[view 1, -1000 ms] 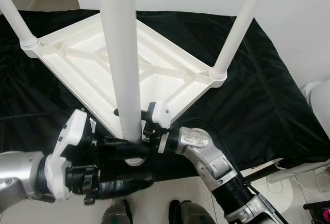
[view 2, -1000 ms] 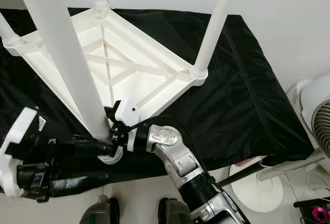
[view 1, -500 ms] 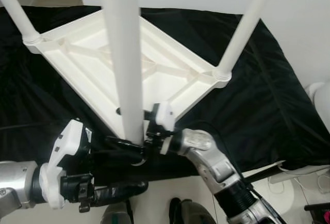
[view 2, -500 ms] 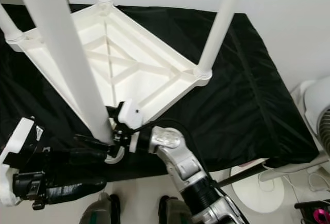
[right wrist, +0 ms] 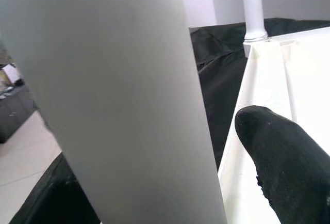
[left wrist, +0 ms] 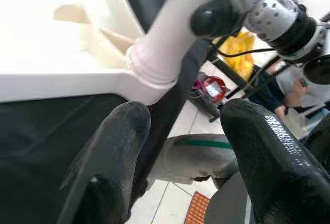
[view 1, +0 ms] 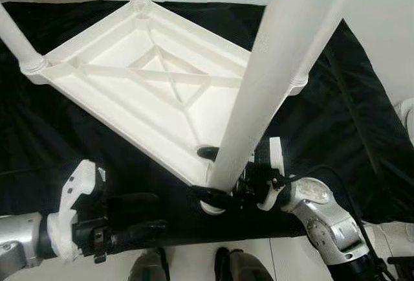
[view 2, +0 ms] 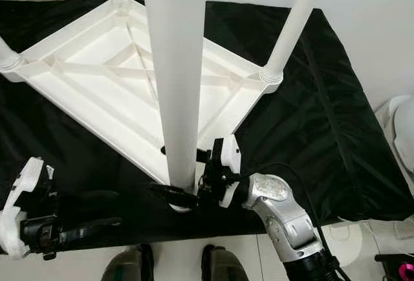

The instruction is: Building children table

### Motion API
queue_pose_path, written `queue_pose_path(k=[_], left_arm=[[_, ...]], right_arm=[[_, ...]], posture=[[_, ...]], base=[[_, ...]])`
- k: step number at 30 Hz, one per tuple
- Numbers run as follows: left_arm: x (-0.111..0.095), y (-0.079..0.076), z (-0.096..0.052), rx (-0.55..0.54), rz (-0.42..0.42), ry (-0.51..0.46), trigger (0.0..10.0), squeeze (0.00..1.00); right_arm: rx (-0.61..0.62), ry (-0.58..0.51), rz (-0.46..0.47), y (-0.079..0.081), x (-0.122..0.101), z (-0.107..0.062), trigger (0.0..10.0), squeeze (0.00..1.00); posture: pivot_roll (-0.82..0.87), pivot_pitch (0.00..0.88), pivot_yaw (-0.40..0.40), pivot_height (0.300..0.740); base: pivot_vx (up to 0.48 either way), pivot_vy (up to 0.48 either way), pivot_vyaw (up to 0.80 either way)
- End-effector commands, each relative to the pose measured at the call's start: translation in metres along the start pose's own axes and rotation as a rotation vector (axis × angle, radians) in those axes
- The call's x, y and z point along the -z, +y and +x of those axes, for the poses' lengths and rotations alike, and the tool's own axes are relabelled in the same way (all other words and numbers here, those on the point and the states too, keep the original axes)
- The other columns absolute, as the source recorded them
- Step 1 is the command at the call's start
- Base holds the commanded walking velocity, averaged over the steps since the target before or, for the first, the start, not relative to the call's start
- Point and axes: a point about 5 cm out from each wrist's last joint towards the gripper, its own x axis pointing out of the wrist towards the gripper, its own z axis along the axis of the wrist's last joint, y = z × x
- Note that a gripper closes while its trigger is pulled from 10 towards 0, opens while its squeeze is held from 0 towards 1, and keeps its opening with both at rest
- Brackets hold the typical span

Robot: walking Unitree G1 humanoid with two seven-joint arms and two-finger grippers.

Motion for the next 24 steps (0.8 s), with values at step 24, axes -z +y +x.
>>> queue_pose_path(k=[24], left_arm=[[-0.009, -0.030, -0.015, 0.274, 0.087, -0.010, 10.0, 0.00]], right_arm=[[0.186, 0.042, -0.192, 0.010, -0.015, -0.032, 10.0, 0.00]], posture=[[0.02, 0.183, 0.025, 0.740]], base=[[0.000, 0.000, 0.00]])
